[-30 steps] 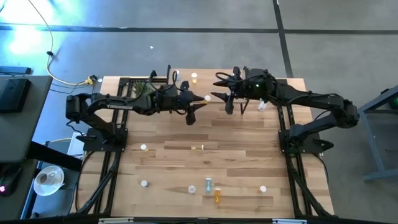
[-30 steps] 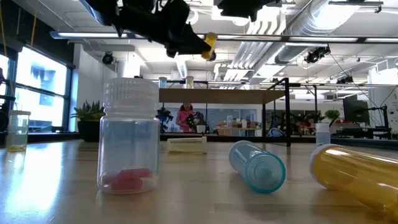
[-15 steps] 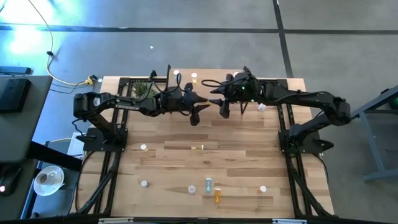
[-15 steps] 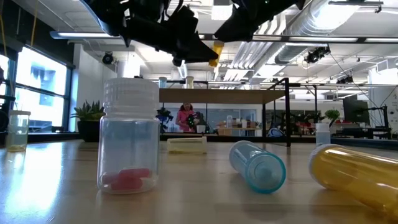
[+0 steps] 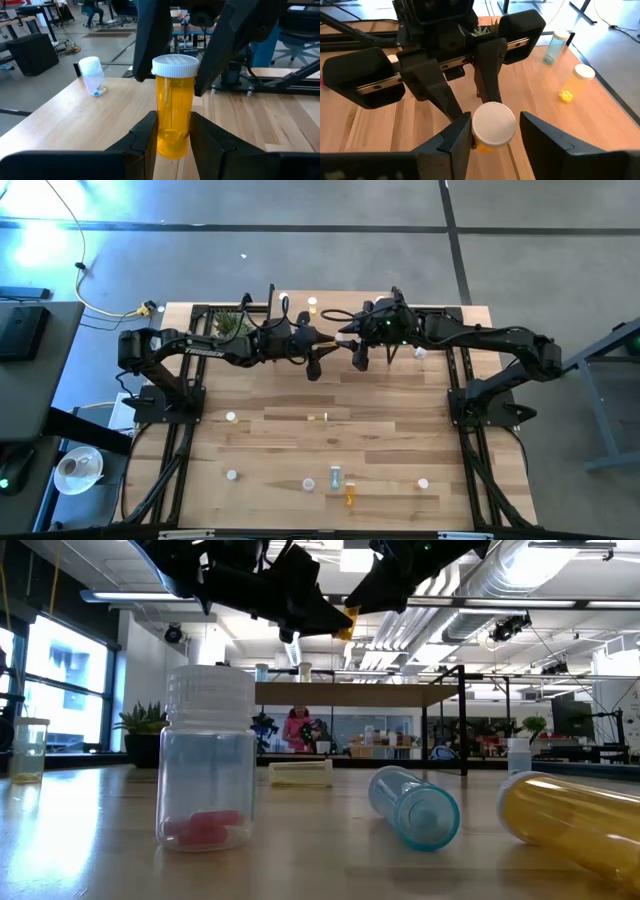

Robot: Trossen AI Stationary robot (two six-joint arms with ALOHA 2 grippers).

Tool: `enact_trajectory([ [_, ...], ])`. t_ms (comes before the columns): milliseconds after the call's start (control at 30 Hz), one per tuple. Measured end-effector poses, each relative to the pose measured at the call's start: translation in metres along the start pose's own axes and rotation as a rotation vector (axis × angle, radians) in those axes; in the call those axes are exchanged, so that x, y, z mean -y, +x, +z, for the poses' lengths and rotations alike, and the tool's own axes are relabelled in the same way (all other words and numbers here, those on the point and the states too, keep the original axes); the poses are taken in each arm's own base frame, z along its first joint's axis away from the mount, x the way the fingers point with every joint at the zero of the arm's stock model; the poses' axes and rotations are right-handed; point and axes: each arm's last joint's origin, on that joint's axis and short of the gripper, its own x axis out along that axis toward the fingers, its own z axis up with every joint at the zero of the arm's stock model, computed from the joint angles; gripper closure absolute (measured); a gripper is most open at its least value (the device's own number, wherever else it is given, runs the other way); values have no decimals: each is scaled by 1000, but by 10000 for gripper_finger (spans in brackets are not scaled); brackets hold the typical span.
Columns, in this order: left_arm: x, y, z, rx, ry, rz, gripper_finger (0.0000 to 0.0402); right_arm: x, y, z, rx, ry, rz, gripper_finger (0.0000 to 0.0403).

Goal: Pick and place medicine bottles onto shelf by color
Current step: Put the top orange pill bottle on the shelf

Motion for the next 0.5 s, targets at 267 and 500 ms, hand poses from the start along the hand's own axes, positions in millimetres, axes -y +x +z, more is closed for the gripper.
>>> enact_trajectory([
  [267, 0, 0, 0, 0, 15, 4, 308, 0, 0, 0, 1, 0, 9, 298],
  [500, 0, 0, 0, 2, 17, 4, 299, 0, 0, 0, 1, 0, 10, 302],
])
